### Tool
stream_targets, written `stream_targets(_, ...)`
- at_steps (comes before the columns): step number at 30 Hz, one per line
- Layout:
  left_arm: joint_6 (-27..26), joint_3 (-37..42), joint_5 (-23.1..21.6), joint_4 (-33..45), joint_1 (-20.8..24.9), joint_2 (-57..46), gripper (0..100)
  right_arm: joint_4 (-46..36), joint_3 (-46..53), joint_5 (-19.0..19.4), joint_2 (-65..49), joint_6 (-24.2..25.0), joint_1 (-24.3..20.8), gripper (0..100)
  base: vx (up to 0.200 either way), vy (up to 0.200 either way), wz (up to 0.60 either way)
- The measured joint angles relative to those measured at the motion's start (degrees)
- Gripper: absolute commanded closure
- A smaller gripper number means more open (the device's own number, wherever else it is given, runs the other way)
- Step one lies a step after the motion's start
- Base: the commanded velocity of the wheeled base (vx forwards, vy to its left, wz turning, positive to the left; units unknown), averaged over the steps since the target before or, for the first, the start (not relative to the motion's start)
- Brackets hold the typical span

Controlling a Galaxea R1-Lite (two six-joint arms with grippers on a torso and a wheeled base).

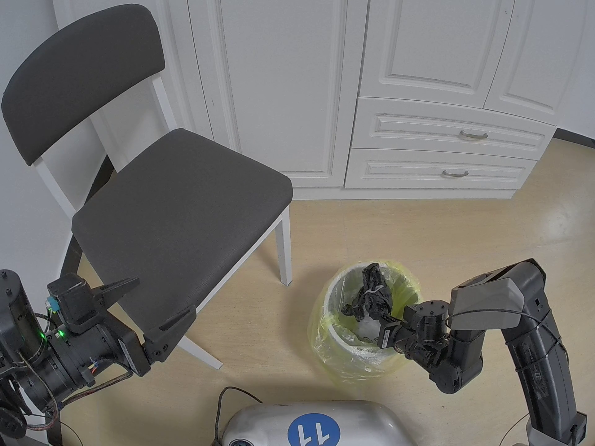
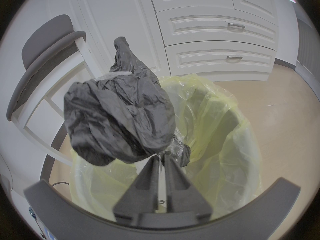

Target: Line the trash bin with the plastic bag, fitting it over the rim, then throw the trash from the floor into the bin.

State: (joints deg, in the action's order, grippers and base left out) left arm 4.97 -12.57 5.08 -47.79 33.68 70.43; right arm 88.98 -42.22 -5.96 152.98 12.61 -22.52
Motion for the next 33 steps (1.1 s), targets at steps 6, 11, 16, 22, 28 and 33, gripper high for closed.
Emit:
stream_targets(6, 0.0, 0.0, 0.0, 0.0, -0.3, 0.1, 0, 0.0, 0.1, 0.0, -0.1, 0.0, 0.0, 0, 0.0, 0.0, 0.0)
stream_targets(11, 0.0, 0.0, 0.0, 0.0, -0.4, 0.2, 0, 0.0, 0.2, 0.0, -0.1, 0.0, 0.0, 0, 0.0, 0.0, 0.0)
stream_targets(16, 0.0, 0.1, 0.0, 0.0, -0.4, 0.2, 0, 0.0, 0.2, -0.1, 0.0, 0.0, -0.1, 0, 0.0, 0.0, 0.0)
stream_targets(22, 0.0, 0.1, 0.0, -0.1, -0.4, 0.2, 0, 0.0, 1.6, 0.1, -1.1, 0.0, -0.2, 0, 0.0, 0.0, 0.0)
stream_targets(28, -0.1, 0.3, 0.0, -0.1, -0.4, 0.1, 0, 0.0, 3.6, 0.5, -3.1, 0.0, -0.8, 0, 0.0, 0.0, 0.0)
stream_targets(33, -0.1, 0.2, 0.0, -0.1, -0.4, 0.2, 0, 0.0, 4.1, 0.5, -3.8, -0.1, -0.9, 0, 0.0, 0.0, 0.0)
